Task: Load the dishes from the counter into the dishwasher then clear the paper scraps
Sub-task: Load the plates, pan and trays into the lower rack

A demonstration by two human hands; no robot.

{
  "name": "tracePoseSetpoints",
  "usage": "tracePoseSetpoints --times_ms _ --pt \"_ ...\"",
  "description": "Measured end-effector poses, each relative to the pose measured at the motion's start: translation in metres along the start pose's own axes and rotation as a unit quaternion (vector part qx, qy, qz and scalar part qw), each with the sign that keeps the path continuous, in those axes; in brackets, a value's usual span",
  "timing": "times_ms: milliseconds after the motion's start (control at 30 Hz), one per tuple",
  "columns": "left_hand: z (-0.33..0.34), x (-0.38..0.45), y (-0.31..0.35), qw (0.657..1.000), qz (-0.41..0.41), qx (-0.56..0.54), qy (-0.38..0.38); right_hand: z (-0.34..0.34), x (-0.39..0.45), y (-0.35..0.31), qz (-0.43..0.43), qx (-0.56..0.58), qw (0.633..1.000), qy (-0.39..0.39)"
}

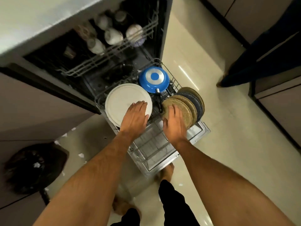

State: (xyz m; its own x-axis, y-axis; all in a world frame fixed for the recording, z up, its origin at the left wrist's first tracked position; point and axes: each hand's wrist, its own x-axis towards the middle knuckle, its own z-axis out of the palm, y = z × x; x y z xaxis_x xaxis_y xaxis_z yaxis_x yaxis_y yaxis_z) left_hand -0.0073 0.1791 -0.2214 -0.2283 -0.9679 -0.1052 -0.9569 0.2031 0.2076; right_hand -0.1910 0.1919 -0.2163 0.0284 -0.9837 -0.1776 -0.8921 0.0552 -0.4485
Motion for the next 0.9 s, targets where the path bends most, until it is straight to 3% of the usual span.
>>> tracePoseSetpoints --times_ms 433,900 --pt "-0.228 -0.215 -0.129 0.963 -0.221 0.021 0.151 -0.07 -0.081 -0.283 -0.281 -0.152 0.947 0.036" --pt "-0.406 -0.384 -0.288 0.868 -0.395 0.047 0.297 -0.078 -0.164 -0.593 -0.498 -0.123 0.856 0.063"
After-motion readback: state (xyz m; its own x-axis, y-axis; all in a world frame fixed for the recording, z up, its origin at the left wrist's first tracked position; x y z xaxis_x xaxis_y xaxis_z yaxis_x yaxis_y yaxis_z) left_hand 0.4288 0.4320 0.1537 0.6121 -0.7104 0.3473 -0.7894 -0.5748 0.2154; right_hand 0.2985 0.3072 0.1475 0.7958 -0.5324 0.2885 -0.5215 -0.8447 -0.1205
